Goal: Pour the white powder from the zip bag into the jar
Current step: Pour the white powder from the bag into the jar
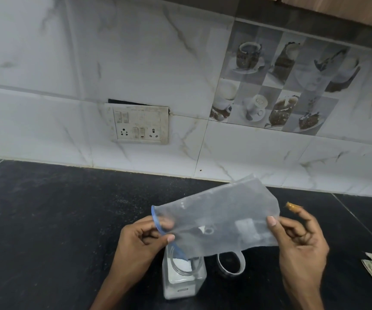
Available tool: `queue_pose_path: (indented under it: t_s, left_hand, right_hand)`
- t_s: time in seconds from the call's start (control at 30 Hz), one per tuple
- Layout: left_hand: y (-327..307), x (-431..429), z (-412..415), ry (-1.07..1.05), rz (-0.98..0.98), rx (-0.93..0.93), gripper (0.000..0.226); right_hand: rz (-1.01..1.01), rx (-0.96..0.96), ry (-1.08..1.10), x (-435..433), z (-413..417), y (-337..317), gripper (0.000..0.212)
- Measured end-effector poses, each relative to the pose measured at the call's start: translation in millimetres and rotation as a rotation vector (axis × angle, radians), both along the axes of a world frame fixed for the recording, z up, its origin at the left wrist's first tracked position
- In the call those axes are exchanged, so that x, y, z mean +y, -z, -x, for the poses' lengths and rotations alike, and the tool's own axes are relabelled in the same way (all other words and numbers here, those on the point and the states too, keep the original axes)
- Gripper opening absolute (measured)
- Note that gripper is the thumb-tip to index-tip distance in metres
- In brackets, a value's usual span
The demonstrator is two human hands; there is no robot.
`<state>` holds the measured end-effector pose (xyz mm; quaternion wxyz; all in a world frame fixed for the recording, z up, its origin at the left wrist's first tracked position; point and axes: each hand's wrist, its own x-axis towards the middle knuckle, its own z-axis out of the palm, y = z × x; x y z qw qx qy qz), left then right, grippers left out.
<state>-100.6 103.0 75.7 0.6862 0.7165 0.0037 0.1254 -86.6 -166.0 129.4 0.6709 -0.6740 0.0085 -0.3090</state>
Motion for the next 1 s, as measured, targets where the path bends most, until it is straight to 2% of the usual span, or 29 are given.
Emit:
queue_pose_path:
  t_s: [0.33,0.47,0.6,0.67,0.7,0.8,1.0]
  left_hand:
    - [6,-7,-4,-0.018,-0.037,0.039,0.035]
    - [12,-6,-8,-0.052,0.009,0.041,0.045]
    - [8,-3,-12,-0.083,0.048,-0.025,0.049]
    - [1,-2,-13,-0.092,0.019,-0.105,0.044]
    - [-5,-2,-15,-0.102,-0.019,-0.157,0.039]
    - [-29,-2,-23,-0.141,-0.107,-0.312,0.026]
    - [-93,3,-47,-0.06,-0.378,-0.521,0.015]
  right_hand:
    - [0.009,0.043,0.007,-2,2,6,0.042]
    - [-0.036,0.042,0.028,-3,-2,13,0.041]
    - [-0.044,0.063,0.015,-8,-8,25,0.044]
    - [-0.06,0.066,0.005,-9,-10,28,0.054]
    - [-0.041,0.072,0.001,-10,-11,28,0.061]
    - [0.1,0.021,0.027,-9,-13,21,0.057]
    - [0.508,-0.13,0.028,7,-21,-36,0.086]
